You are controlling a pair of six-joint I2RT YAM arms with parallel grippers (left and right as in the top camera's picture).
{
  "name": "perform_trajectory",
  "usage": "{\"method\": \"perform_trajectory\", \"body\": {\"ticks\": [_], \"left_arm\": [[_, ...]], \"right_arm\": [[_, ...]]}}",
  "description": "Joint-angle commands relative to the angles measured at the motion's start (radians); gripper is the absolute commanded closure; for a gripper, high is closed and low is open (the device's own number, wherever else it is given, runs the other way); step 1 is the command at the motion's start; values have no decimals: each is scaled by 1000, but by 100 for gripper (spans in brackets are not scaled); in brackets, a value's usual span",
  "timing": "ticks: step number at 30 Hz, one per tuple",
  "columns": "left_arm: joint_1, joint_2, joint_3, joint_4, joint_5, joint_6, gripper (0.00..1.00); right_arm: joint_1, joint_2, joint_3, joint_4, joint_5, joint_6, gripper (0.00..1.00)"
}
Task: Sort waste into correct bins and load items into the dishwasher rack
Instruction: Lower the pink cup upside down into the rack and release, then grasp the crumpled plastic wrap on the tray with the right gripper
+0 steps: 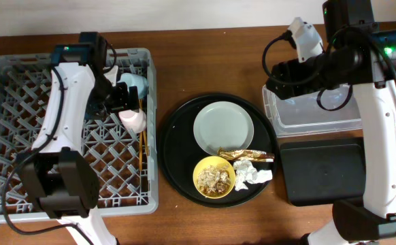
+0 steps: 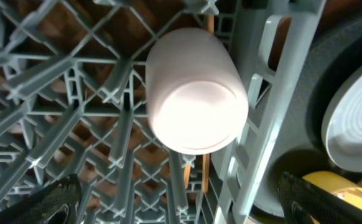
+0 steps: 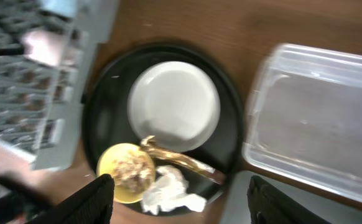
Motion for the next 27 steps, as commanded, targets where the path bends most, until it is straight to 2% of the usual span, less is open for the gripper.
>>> {"method": "perform_trajectory", "body": {"ticks": [1,7,11,16,20,27], "left_arm": [[3,-59,109,-29,5,-15,1],[3,-232,147,-40,3,-36,1],[3,-338,147,-74,-3,-35,1],[3,-372,147,-123,-4,-35,1],[3,-370,147,-126,-4,-35,1],[3,-370,146,-126,-4,-35,1]], "right_arm": [[2,29,-1,-24,171,95,30],[54,22,-89,-82,134,100,27],[108,-11,-297,-82,78,132,23],[162,-86,-595,-53,84,162,20],[205,-165,-823,101,64,210,15],[234,-174,-1159,450,66,344,14]]}}
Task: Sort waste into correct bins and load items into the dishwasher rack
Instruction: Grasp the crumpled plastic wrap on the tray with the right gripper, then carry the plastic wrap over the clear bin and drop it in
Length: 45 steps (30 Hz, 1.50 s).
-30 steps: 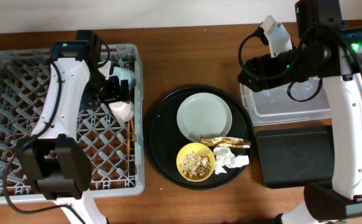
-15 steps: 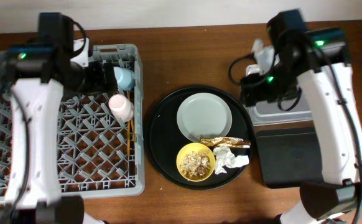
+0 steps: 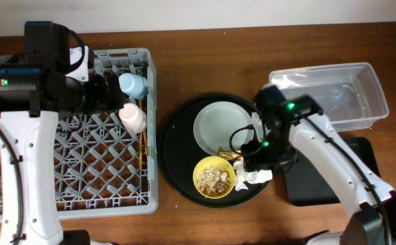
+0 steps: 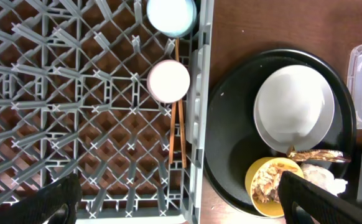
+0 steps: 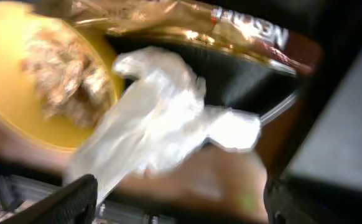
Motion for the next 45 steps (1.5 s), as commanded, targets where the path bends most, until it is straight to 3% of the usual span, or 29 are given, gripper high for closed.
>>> {"method": "perform_trajectory", "body": {"ticks": [1,11,17,21,22,24,25,31,35,39,45], "left_arm": [[2,5,5,-1,-3,-10,1],[2,5,5,-1,-3,-9,1],[2,5,5,-1,-3,-10,1],[2,5,5,-1,-3,-10,1],[2,5,5,-1,-3,-10,1],[2,5,5,-1,-3,-10,1],[2,5,5,-1,-3,-9,1],[2,5,5,-1,-3,-10,1],[2,5,5,-1,-3,-10,1],[2,5,5,-1,-3,-10,1],[2,5,5,-1,-3,-9,1]], "right_arm": [[10,-2,-195,174,-6,95,14],[10,1,-343,471,-5,153,15],[10,10,-354,501,40,160,24],[10,11,-372,522,43,159,48],[10,11,-372,520,43,159,65],[10,10,-369,513,29,159,89],[10,6,-362,500,12,158,96],[8,-104,-121,298,3,93,96],[-30,-167,69,235,193,96,96],[-160,-158,97,321,363,99,96],[-338,5,95,485,354,98,95]]}}
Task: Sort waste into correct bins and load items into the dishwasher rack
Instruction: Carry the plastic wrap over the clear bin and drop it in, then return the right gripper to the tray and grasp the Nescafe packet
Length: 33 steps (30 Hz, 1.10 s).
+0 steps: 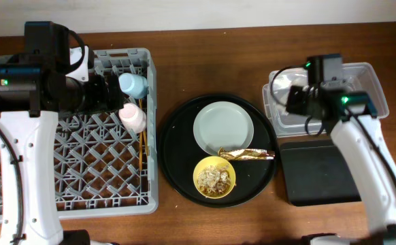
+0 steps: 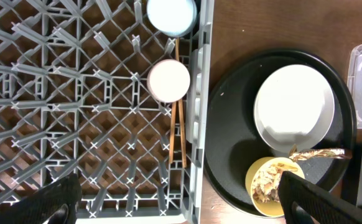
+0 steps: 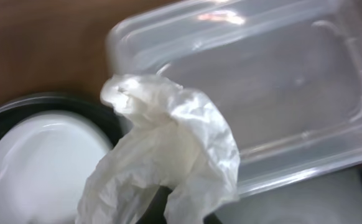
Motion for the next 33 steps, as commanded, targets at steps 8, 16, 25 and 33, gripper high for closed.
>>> {"method": "perform_trajectory", "body": {"ticks": [8,16,25,33], "left_arm": [[2,5,5,1,-4,-9,1],[2,5,5,1,-4,-9,1],[2,5,5,1,-4,-9,1],[2,5,5,1,-4,-9,1]], "right_arm": [[-85,187,-4,57,2,-8,28],[-90,-35,128,-81,-163,-7,1],[-89,-281,130,-396,-628,58,80],[-6,-280,-173,-275,-623,254,80]]}}
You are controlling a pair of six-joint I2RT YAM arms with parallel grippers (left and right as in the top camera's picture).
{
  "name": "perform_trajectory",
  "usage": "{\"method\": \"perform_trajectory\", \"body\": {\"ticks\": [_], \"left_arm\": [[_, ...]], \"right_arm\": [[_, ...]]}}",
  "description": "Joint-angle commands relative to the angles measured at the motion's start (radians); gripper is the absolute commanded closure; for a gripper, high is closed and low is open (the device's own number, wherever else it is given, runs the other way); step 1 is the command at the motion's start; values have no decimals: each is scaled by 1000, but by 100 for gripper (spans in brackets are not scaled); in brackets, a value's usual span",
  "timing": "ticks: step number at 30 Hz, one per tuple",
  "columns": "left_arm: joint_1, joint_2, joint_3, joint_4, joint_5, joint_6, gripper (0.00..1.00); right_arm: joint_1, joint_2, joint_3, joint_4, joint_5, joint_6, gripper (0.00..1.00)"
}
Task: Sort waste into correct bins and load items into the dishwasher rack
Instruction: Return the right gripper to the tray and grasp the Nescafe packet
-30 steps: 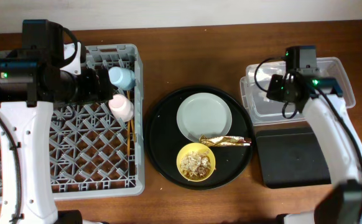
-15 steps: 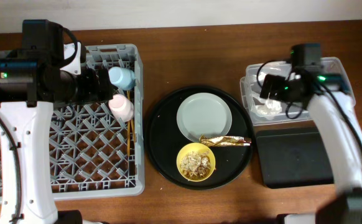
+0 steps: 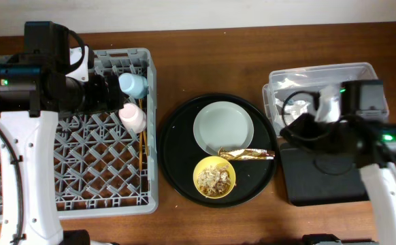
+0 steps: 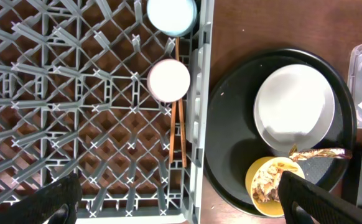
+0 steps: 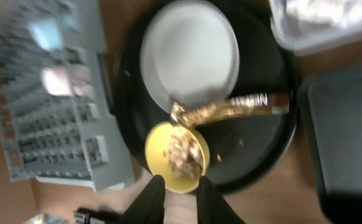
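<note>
On the black tray sit a white plate, a yellow bowl of food scraps and a gold wrapper. A crumpled white tissue lies in the clear bin. My right gripper hangs high beside the tray's right edge. It is slightly open with nothing between its fingers, and its view shows the bowl and wrapper. My left gripper is wide open and empty, high over the grey dish rack.
In the rack's right column stand a blue cup and a pink cup, with chopsticks below them. A black bin lies in front of the clear bin, under my right arm. Bare wooden table separates rack and tray.
My right gripper held the white tissue at the clear bin's edge. The tissue now lies in that bin, and the gripper is empty, off the tray's right side. The left arm is unchanged.
First my left gripper was low over the pink cup in the rack, and the tissue lay on the tray. Then the left gripper was high above the rack and my right gripper was down at the tissue. Later the tissue was held over the clear bin; now it lies inside.
</note>
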Motion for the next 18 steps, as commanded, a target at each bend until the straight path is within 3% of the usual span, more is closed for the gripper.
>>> {"method": "perform_trajectory", "body": {"ticks": [1,4,7,9,10,18], "left_arm": [[2,5,5,2,-4,-9,1],[2,5,5,2,-4,-10,1],[2,5,5,2,-4,-10,1],[2,5,5,2,-4,-10,1],[2,5,5,2,-4,-10,1],[2,5,5,2,-4,-10,1]], "right_arm": [[93,7,-198,167,-17,171,78],[178,22,-320,343,3,267,74],[307,60,-420,504,201,436,69],[383,98,-454,579,320,537,50],[426,136,-463,624,373,595,27],[492,385,-463,850,438,702,26]]}}
